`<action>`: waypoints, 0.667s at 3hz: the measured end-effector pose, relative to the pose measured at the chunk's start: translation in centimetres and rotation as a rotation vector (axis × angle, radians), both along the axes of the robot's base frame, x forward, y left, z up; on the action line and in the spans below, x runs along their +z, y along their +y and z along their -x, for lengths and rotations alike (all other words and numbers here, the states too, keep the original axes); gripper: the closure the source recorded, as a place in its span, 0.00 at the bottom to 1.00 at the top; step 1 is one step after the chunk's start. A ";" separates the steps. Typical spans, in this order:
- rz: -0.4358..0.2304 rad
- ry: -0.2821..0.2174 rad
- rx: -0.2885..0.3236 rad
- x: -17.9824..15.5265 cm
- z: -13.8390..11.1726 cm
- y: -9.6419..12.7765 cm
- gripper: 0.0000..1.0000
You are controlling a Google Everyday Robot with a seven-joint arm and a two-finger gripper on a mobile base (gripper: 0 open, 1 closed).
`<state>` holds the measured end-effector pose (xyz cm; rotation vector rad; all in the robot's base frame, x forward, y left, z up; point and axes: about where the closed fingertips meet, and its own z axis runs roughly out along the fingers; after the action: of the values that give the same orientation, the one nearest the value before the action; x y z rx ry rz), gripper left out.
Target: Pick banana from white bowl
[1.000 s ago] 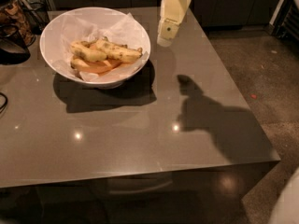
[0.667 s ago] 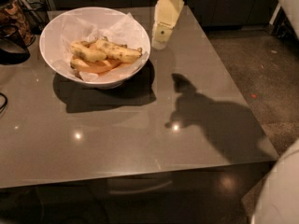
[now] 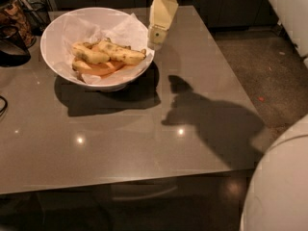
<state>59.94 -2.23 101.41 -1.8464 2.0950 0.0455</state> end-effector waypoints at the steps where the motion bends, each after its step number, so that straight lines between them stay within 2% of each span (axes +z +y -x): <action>1: 0.024 -0.007 0.012 -0.1 -0.3 1.0 0.16; 2: 0.045 -0.009 0.017 -0.3 -0.5 1.9 0.22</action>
Offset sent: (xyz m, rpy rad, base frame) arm -0.0310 0.0024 -0.0141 -0.1780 0.1401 0.0310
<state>60.40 -0.29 101.07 -1.8870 2.0906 -0.0063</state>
